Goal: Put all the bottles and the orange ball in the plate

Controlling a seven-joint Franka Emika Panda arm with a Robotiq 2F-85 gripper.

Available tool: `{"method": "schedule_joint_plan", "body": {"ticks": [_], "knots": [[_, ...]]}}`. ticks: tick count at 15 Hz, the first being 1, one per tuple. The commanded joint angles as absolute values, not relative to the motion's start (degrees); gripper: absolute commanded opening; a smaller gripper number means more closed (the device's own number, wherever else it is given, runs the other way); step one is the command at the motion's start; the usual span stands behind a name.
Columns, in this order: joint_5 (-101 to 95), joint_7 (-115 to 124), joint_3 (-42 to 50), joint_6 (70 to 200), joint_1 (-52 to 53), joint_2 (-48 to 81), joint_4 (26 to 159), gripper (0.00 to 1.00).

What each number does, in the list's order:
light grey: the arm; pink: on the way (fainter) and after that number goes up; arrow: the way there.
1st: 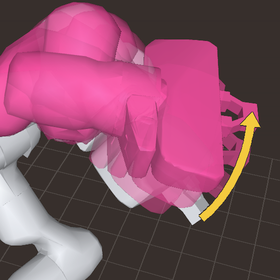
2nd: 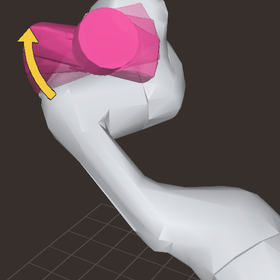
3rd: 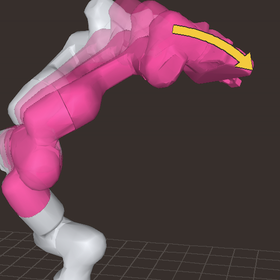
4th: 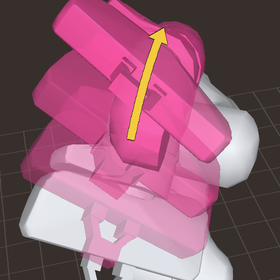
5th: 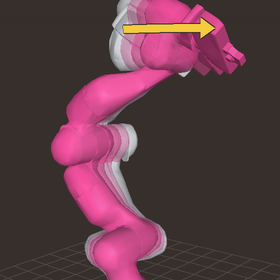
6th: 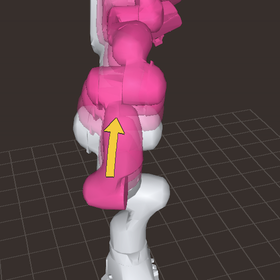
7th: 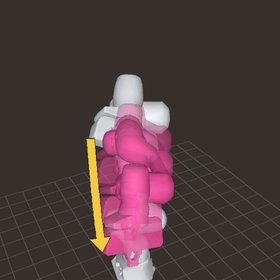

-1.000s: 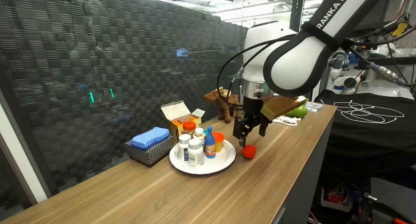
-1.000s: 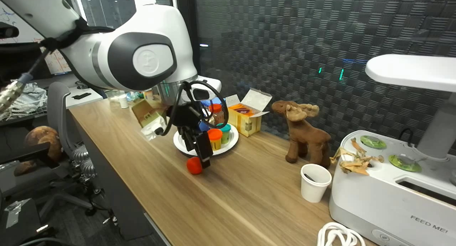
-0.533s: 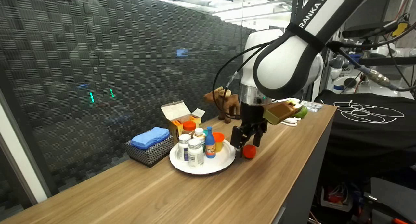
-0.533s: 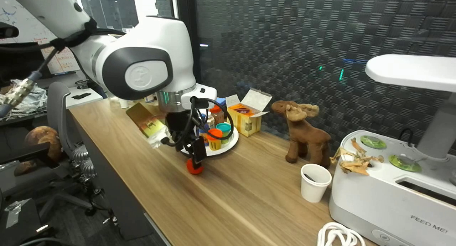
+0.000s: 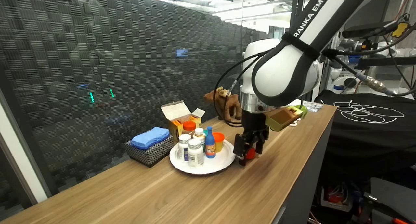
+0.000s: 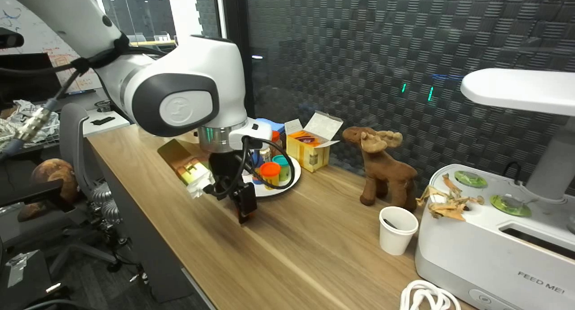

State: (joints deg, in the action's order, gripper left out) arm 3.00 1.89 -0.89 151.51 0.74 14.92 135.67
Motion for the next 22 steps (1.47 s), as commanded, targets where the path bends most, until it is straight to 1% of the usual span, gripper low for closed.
{"method": "schedule_joint_plan", "body": {"ticks": [1,7,8,9,15,22], "knots": [[0.9,2.7,0.0,150.1,1.1,14.8,134.7,1.0],[-4.1,4.9,1.6,151.3,1.8,16.2,133.1,1.0],[-4.5,5.1,1.7,151.6,1.9,16.5,133.0,0.75],[-4.9,5.5,1.9,152.2,2.0,16.7,132.9,0.74],[-6.3,7.3,2.8,156.4,2.8,17.6,132.5,0.27],[-13.1,22.0,8.0,160.2,8.4,12.3,136.6,0.26]]}}
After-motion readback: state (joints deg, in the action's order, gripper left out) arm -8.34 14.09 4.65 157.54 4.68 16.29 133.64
